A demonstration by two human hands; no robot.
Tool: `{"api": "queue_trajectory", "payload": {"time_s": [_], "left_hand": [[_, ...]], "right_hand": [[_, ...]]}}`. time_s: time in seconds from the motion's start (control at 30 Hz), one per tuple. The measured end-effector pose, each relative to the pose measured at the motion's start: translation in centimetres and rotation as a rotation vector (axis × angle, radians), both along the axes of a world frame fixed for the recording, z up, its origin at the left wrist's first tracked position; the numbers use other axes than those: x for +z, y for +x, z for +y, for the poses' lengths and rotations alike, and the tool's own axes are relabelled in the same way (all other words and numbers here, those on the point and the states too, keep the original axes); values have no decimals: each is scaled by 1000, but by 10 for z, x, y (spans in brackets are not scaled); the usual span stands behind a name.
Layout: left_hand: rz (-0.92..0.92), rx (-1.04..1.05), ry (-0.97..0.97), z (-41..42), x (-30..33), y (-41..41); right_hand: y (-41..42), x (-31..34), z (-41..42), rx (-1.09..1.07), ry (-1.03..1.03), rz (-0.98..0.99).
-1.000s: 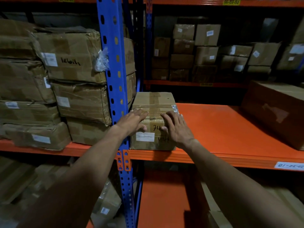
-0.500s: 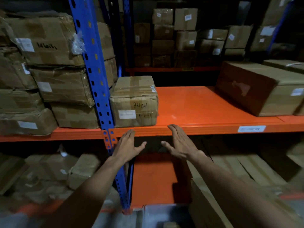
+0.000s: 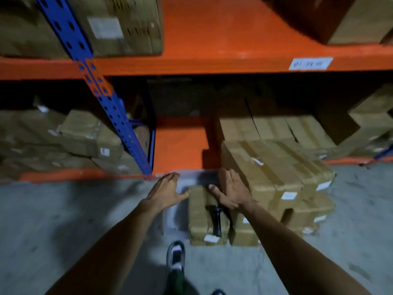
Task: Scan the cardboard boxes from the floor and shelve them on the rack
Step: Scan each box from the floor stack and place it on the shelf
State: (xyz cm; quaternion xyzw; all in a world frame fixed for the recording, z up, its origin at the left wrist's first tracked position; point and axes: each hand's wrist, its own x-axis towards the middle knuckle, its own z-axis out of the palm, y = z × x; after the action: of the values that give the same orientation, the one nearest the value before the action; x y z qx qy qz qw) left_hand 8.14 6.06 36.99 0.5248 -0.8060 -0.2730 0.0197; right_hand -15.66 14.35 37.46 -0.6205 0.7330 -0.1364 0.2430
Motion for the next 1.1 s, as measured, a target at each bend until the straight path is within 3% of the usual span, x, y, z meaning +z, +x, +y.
{"api": "queue_trajectory", "payload": {"time_s": [0.23,0.43,0.53,0.7,0.87,1.1], "left_hand": [[-40,-35,206,60,-129,-17],[-41,-75,274,62,-262,-36],[29,-175,216,56,-327,-48],[-184,-360,264,52,-431,-54],[51,-363,219,66,-475,-53],[127,-432,69,63,-472,-48]], "right_hand": [[-7,-129,70,-54,215,-67],[-23,-252,62,-174,270,-120],[-26,-312,46,-217,302,-143],[-18,-398,20,-315,341,-153],[-10,-447,9,-513,349,-226],[-25,-438,23,-575,240,-384]]}}
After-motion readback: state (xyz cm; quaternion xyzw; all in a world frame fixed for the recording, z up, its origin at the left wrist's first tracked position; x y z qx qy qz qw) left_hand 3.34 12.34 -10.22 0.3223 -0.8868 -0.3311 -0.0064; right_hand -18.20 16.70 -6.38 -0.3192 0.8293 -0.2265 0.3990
